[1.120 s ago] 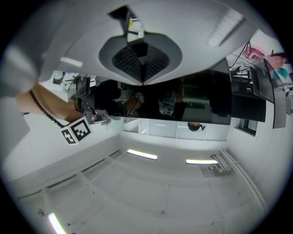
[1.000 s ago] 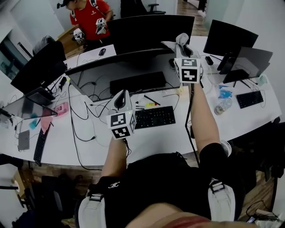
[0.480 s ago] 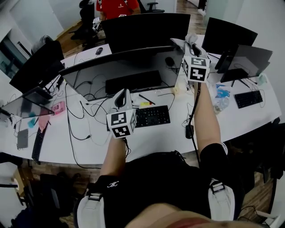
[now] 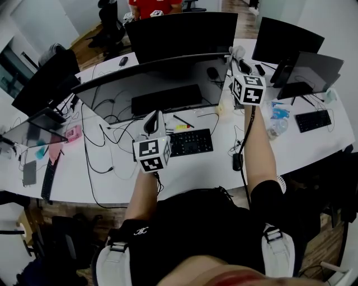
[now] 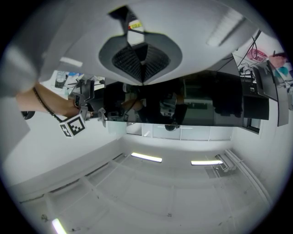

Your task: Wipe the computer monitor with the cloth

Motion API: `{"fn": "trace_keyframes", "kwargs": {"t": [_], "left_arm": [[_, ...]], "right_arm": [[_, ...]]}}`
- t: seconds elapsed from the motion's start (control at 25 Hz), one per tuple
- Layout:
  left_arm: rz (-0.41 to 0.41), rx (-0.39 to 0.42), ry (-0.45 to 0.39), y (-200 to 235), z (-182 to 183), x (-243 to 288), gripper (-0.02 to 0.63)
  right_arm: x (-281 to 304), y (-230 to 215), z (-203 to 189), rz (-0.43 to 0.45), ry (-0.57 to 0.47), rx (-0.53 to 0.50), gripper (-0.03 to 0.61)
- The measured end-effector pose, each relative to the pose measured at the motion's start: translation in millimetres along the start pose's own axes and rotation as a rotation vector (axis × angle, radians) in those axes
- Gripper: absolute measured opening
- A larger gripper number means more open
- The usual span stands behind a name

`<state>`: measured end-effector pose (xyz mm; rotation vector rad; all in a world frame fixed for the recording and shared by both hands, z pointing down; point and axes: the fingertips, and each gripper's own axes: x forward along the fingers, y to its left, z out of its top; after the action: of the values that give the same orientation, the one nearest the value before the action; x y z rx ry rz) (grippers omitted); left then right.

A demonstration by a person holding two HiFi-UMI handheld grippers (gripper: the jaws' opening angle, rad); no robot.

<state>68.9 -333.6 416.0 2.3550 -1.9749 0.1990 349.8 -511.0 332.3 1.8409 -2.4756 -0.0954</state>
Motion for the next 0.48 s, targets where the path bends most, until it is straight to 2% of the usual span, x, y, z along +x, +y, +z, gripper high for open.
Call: {"fn": "trace_keyframes", "kwargs": {"t": [0.24, 0.48], "left_arm": [[0.004, -0.003, 0.012, -1.3, -4.0, 0.3, 0.051], [0.002, -0.007, 0.031, -4.2, -13.1, 1.7, 0.051]], "right_arm": [[4.0, 0.5, -19.0, 0.064, 0.012, 0.018, 0.029], [6.7, 5.3, -43.5, 0.099, 0.063, -0.043, 0.028]]}}
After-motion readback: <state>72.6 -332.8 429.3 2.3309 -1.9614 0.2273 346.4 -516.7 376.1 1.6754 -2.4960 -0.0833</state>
